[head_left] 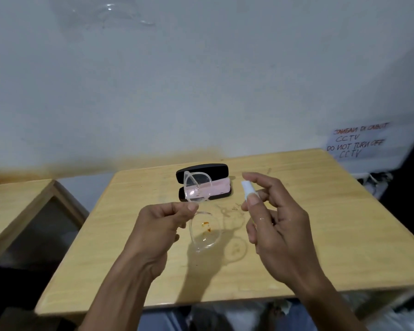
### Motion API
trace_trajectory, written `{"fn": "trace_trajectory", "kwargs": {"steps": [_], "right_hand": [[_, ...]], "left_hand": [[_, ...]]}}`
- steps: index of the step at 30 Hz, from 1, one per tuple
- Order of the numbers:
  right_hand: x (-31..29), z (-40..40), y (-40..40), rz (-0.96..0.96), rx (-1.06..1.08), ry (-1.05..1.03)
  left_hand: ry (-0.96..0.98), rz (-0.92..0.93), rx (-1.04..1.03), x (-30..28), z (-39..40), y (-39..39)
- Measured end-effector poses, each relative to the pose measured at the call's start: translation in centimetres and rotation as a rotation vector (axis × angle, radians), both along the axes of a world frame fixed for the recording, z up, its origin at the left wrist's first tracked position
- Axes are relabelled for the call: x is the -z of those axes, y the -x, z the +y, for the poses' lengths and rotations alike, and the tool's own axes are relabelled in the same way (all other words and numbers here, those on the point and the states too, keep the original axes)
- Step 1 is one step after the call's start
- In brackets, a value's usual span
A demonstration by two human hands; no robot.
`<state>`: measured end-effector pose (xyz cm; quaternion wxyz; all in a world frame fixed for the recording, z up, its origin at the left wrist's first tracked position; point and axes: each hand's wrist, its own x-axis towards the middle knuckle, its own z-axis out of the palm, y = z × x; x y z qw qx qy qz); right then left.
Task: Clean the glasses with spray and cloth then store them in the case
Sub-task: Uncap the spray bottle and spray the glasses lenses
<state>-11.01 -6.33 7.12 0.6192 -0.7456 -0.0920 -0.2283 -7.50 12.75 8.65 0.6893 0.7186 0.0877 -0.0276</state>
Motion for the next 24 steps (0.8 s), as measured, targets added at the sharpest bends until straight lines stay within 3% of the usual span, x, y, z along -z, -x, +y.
{"fn": "trace_trajectory", "kwargs": {"steps": [9,16,24], "right_hand": [[-0.7,1.9,0.3,-0.240,0.139,0.388],[-1.1,3.0,-0.1,-0.353,0.274,0.423],[-0.8,4.1,-1.2,-0.424,0.287,0.450]], "left_hand": [[0.018,-0.129,0.033,0.8,-0.5,0.1],[0.029,-0.191,-0.028,0.8,0.0,-0.6],[0.009,-0.218,-0.021,0.2,-0.2,-0.5]]}}
